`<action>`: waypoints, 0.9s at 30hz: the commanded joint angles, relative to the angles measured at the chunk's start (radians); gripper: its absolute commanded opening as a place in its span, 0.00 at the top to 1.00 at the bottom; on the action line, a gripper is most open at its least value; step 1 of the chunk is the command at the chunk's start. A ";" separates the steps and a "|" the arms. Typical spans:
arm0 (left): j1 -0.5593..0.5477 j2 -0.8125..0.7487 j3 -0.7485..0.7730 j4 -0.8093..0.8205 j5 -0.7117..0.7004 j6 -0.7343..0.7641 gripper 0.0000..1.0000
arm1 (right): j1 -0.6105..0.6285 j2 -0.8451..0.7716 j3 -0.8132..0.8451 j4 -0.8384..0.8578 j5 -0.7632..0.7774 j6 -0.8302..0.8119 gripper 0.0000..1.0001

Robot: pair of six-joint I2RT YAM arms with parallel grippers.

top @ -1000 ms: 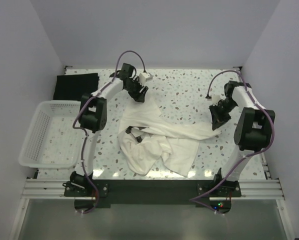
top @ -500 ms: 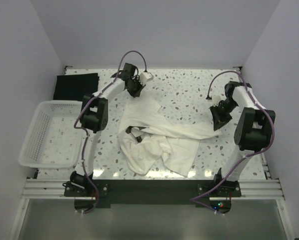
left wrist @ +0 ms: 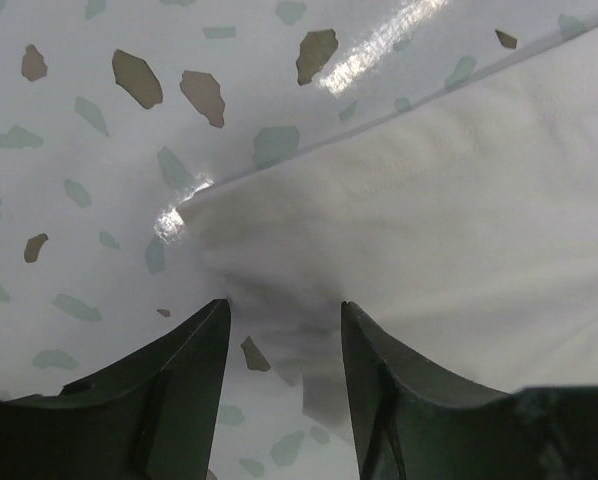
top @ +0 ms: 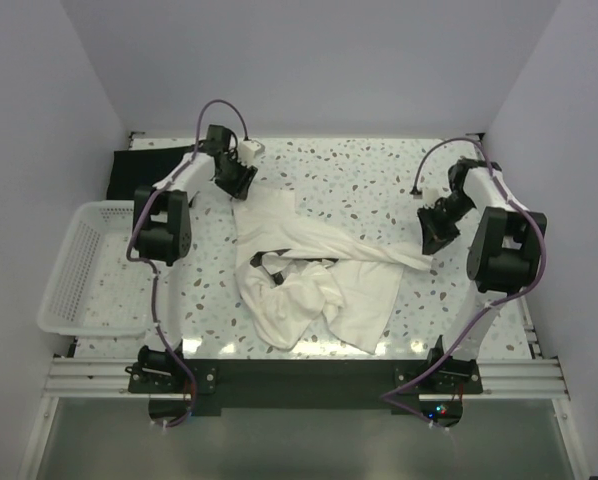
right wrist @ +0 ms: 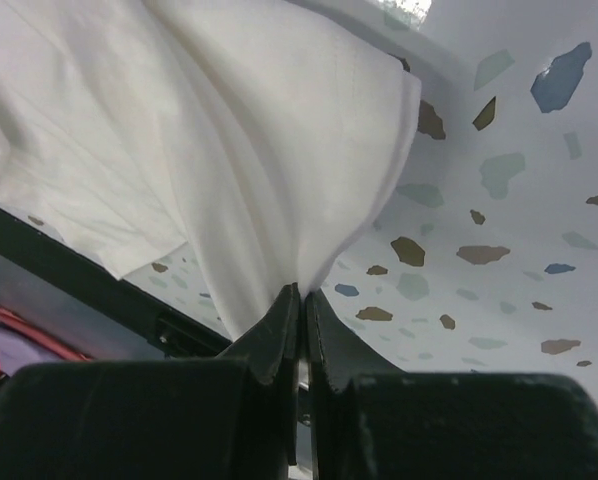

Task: Fold and stack the t-shirts
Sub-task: Flatten the tshirt out

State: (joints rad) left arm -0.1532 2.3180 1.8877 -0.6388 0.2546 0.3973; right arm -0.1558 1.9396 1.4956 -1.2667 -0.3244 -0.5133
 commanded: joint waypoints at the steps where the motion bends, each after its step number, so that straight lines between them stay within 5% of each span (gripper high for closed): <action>1: 0.004 -0.032 0.097 -0.009 0.011 -0.061 0.46 | 0.009 0.004 0.063 -0.043 -0.067 0.021 1.00; 10: 0.003 0.099 0.261 -0.056 0.015 -0.117 0.34 | 0.009 0.025 0.087 -0.042 -0.071 0.045 1.00; 20: -0.005 0.135 0.185 -0.041 -0.001 -0.153 0.33 | 0.009 0.067 0.155 0.016 -0.061 0.137 1.00; 23: -0.009 0.139 0.163 -0.059 -0.031 -0.149 0.50 | 0.012 0.113 0.189 0.046 -0.073 0.193 1.00; 24: -0.008 0.138 0.154 -0.062 -0.044 -0.150 0.70 | 0.013 0.130 0.198 0.059 -0.073 0.226 1.00; 27: 0.010 0.107 0.131 -0.061 -0.110 -0.132 1.00 | 0.015 0.171 0.218 0.113 -0.070 0.294 1.00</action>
State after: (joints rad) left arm -0.1574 2.4405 2.0731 -0.6479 0.2176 0.2657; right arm -0.1486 2.0762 1.6707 -1.2278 -0.3656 -0.3256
